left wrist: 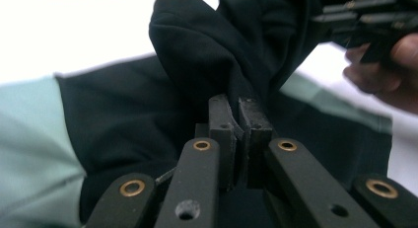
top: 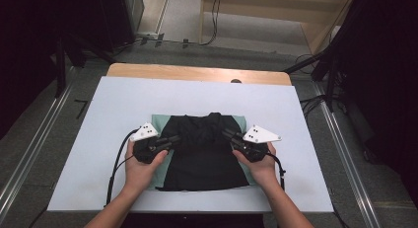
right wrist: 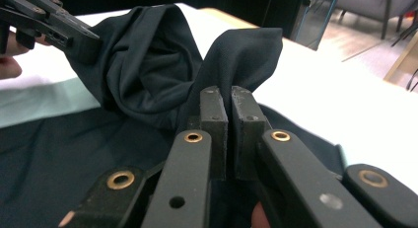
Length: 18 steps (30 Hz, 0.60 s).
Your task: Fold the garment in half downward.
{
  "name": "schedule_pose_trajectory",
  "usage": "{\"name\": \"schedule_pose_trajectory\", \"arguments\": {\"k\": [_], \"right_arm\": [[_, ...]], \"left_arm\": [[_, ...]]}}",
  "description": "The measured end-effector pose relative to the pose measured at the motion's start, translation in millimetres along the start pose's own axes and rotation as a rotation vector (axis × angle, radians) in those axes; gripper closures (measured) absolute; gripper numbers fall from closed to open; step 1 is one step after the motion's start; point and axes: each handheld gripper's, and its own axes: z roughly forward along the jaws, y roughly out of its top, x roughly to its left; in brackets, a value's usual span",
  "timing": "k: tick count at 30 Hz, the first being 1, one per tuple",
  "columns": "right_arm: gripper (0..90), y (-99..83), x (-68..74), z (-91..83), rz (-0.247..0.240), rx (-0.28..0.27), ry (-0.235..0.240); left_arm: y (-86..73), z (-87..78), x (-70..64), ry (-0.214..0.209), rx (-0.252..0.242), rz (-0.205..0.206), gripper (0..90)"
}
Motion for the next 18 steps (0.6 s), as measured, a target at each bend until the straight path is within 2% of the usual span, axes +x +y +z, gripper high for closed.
{"name": "schedule_pose_trajectory", "arguments": {"k": [4, 7, 9, 10, 11, 13, 14, 16, 18], "right_arm": [[84.0, -9.9, 4.5, -6.2, 0.012, 0.032, 0.014], [83.7, -15.8, 6.1, -12.0, 0.023, 0.058, 0.002], [82.8, -20.2, 5.8, -15.1, 0.033, 0.086, 0.003], [80.3, -22.3, 5.7, -16.7, 0.037, 0.101, 0.007], [75.7, -24.0, 5.2, -18.8, 0.048, 0.108, 0.016], [61.0, -25.4, 3.7, -24.5, 0.086, 0.112, 0.021], [54.8, -24.6, 2.5, -28.9, 0.106, 0.105, 0.022], [47.9, -21.8, 1.1, -35.5, 0.132, 0.090, 0.029], [44.3, -17.4, -0.1, -41.4, 0.148, 0.075, 0.029]], "left_arm": [[-9.0, -2.2, -3.6, 0.008, 0.067, -0.005, 86.5], [-16.1, -0.9, -5.9, 0.012, 0.144, 0.021, 86.0], [-19.5, 0.2, -3.7, -0.031, 0.195, -0.005, 81.8], [-21.1, -1.2, -3.4, -0.038, 0.199, -0.008, 77.0], [-21.8, -4.4, -3.6, -0.043, 0.196, -0.011, 72.2], [-20.8, -13.8, -3.7, -0.063, 0.155, -0.026, 63.4], [-19.6, -17.7, -4.1, -0.060, 0.143, -0.023, 58.5], [-15.8, -28.2, -5.2, -0.035, 0.095, -0.005, 51.2], [-11.8, -36.0, -4.3, -0.007, 0.052, -0.003, 43.3]]}}
